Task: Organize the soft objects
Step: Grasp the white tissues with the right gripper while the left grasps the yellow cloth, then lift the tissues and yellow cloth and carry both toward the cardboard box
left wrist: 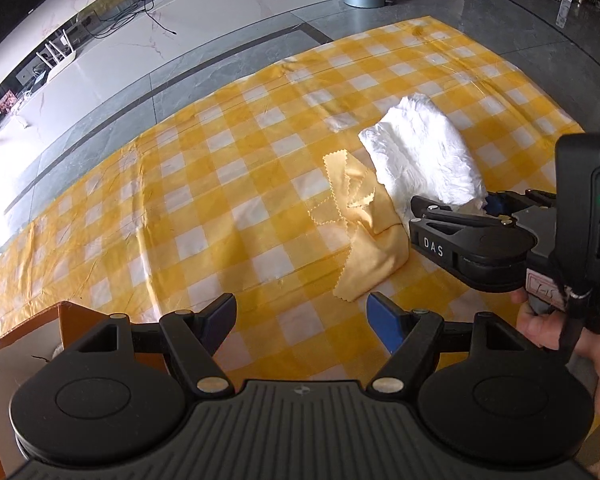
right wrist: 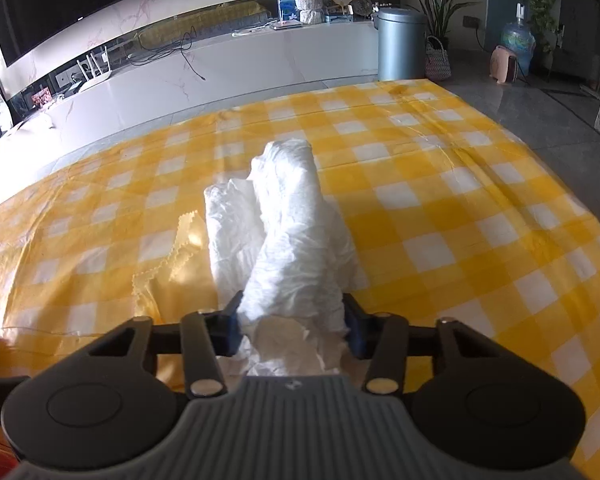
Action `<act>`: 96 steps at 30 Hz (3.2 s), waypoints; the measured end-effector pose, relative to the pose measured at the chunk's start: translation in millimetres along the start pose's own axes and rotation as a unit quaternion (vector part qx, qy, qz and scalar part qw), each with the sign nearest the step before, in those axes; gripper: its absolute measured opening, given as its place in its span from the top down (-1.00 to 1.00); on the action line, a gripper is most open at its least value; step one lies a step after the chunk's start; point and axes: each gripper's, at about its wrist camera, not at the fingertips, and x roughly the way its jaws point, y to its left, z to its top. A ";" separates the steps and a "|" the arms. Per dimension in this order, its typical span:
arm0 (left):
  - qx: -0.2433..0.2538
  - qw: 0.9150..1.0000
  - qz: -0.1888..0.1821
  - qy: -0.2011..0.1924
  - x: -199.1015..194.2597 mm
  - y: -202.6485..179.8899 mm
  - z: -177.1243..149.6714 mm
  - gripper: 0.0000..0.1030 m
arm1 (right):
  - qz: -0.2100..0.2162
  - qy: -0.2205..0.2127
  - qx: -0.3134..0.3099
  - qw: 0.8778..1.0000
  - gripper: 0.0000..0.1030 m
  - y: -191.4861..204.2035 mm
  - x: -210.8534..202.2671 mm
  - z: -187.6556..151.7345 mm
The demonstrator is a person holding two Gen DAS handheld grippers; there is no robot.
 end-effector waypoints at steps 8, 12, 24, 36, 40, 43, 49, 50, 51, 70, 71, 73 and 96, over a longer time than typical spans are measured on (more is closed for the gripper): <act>0.108 0.994 0.003 0.022 19.4 -35.0 12.1 -0.69 | 0.010 0.013 0.055 0.998 0.56 -21.8 -13.5 4.6; 0.104 0.994 -0.007 0.036 36.4 -40.2 23.0 -0.70 | 0.006 0.021 0.071 0.997 0.56 -29.2 -17.4 4.2; 0.148 0.987 -0.026 0.052 77.4 -63.0 42.4 -0.76 | 0.014 0.041 0.122 0.992 0.53 -47.1 -18.0 1.7; 0.183 0.974 -0.125 0.048 85.9 -60.9 50.3 0.35 | 0.017 0.043 0.135 0.990 0.51 -52.0 -21.2 1.5; 0.180 0.974 -0.130 0.049 80.2 -66.7 43.6 0.95 | 0.006 0.038 0.133 0.990 0.51 -54.7 -24.2 2.4; 0.159 0.981 -0.096 0.060 78.7 -70.2 40.5 0.96 | -0.001 0.029 0.136 0.990 0.51 -57.1 -29.5 4.1; 0.113 0.989 -0.087 0.043 47.9 -58.5 28.6 0.96 | -0.008 0.005 0.150 0.989 0.51 -67.6 -44.3 9.0; 0.103 0.990 -0.089 0.039 40.7 -55.7 26.8 0.96 | -0.008 0.002 0.152 0.988 0.51 -69.4 -46.5 9.6; 0.092 0.991 -0.090 0.038 32.8 -53.0 24.4 0.96 | -0.009 0.000 0.152 0.988 0.51 -70.1 -48.6 9.7; 0.044 0.985 -0.158 -0.060 -91.7 -17.5 -41.6 0.96 | -0.012 -0.003 0.116 0.993 0.50 -50.8 -70.2 -3.5; 0.047 0.984 -0.158 -0.064 -95.4 -16.2 -44.8 0.96 | -0.014 0.000 0.112 0.994 0.50 -48.9 -69.3 -5.7; 0.048 0.982 -0.163 -0.076 -102.3 -12.8 -52.0 0.96 | -0.015 0.003 0.107 0.994 0.50 -45.0 -69.8 -9.7; -0.056 0.960 -0.217 -0.168 -150.2 81.3 -97.6 0.96 | -0.064 -0.104 0.043 0.992 0.52 -6.3 -132.4 -66.7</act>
